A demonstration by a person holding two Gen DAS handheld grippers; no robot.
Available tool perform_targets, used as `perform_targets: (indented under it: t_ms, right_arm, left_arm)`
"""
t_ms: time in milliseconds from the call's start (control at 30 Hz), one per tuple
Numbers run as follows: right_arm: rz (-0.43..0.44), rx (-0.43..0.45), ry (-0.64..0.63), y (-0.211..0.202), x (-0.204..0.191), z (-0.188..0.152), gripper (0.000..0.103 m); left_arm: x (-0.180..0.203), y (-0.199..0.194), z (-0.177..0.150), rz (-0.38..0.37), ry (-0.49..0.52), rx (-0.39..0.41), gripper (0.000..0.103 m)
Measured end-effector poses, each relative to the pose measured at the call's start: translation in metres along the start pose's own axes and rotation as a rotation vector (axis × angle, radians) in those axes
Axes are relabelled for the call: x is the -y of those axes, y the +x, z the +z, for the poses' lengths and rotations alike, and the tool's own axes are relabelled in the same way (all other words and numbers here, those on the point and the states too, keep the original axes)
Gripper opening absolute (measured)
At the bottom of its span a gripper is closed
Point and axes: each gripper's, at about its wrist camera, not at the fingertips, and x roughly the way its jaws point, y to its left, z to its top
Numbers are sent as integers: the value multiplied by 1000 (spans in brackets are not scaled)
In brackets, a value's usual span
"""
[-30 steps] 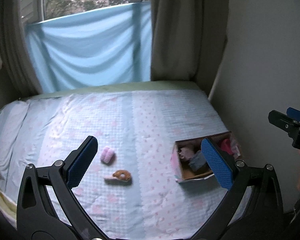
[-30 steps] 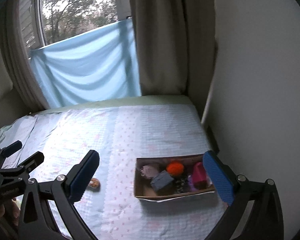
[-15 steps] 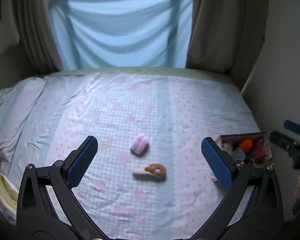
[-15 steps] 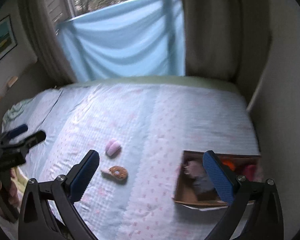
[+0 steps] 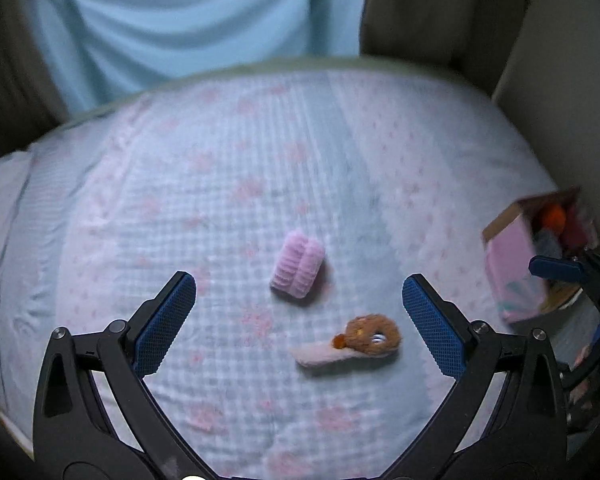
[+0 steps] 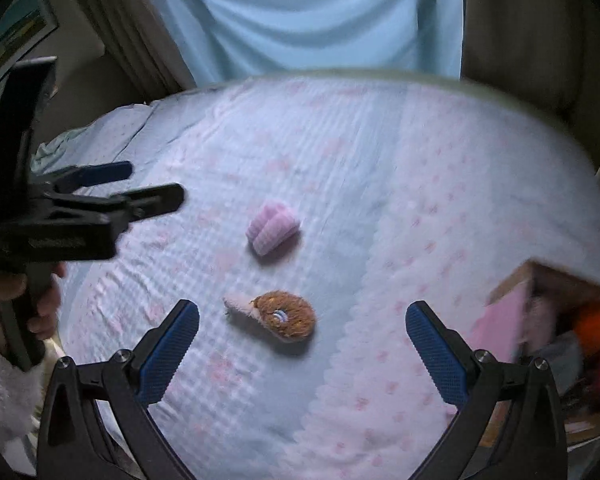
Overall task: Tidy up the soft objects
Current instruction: 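Move both tools back toward the pink knit item and brown plush, then grasp the pink knit item with the left tool while the right grasps the brown plush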
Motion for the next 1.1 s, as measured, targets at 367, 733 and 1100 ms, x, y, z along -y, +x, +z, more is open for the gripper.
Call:
perform_targets:
  t_ms: [367, 733, 1100]
  right_arm:
    - [2, -74, 238, 121, 5, -24, 95]
    - [-12, -29, 254, 156, -2, -39, 55]
    - [26, -16, 238, 156, -2, -41, 42]
  left_arm:
    - [-4, 138, -8, -74, 93, -127, 98]
    - [6, 208, -19, -36, 145, -199, 57]
    - [8, 206, -13, -11, 144, -180, 41]
